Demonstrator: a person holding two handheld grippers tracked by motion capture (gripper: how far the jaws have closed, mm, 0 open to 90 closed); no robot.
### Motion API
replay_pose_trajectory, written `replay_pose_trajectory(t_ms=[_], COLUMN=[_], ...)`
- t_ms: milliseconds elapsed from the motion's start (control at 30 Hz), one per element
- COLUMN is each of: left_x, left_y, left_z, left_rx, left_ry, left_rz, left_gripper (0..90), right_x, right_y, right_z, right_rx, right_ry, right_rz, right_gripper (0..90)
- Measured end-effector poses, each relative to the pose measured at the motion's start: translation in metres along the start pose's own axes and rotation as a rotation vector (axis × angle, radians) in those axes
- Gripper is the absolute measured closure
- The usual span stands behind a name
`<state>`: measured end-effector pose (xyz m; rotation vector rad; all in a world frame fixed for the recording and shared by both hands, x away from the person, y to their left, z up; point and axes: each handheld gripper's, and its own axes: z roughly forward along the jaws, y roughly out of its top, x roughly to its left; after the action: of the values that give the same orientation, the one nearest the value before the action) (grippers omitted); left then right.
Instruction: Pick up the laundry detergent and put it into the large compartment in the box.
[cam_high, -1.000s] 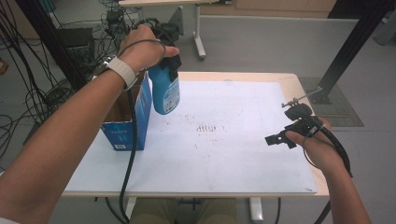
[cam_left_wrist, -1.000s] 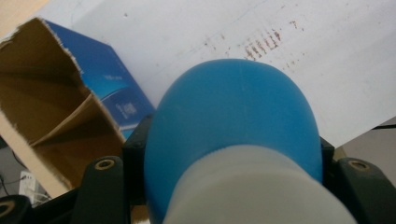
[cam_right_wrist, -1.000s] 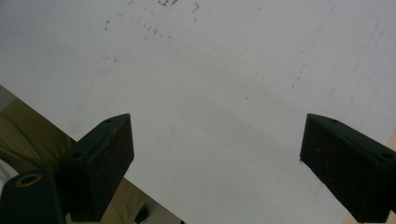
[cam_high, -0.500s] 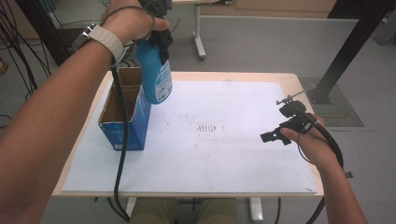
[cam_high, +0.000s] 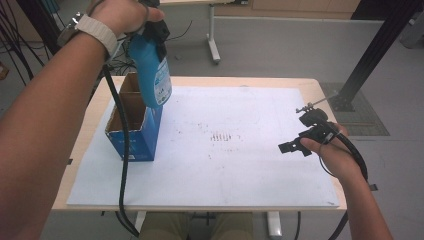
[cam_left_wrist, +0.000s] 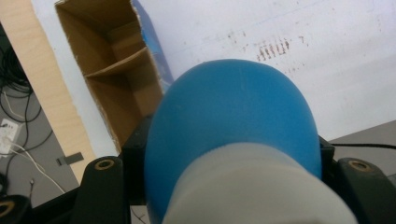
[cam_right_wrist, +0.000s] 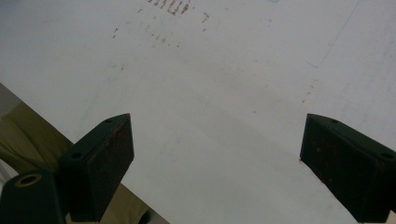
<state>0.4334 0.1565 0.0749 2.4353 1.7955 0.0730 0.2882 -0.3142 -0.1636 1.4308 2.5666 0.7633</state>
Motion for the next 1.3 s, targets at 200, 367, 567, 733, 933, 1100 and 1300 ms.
replay_pose_trajectory(t_ms=[200,367,567,733,933,1100,1300], left_x=[0.016,0.029,0.047,0.058,0.070,0.074,0.080], left_y=[-0.006,-0.011,-0.015,-0.019,-0.020,-0.019,-0.017], left_z=[-0.003,-0.005,-0.008,-0.007,-0.001,0.006,0.015], left_rx=[-0.001,-0.003,0.005,0.002,0.007,0.011,0.020], left_ry=[0.014,0.009,0.005,0.015,0.022,0.030,0.030], left_rz=[-0.047,-0.086,-0.136,-0.166,-0.194,-0.210,-0.218], left_gripper=[39.2,39.1,39.1,39.2,39.1,39.1,39.1], right_x=[0.000,0.001,0.001,0.001,0.001,0.000,-0.001], right_y=[0.001,0.005,0.008,0.009,0.011,0.010,0.009], right_z=[0.001,0.004,0.006,0.007,0.007,0.008,0.009], right_rx=[0.001,0.002,0.005,0.006,0.005,0.007,0.007], right_ry=[0.001,0.008,0.011,0.015,0.016,0.014,0.017], right_rz=[-0.003,-0.011,-0.012,-0.016,-0.017,-0.013,-0.008], right_gripper=[9.4,9.4,9.4,9.5,9.4,9.4,9.4])
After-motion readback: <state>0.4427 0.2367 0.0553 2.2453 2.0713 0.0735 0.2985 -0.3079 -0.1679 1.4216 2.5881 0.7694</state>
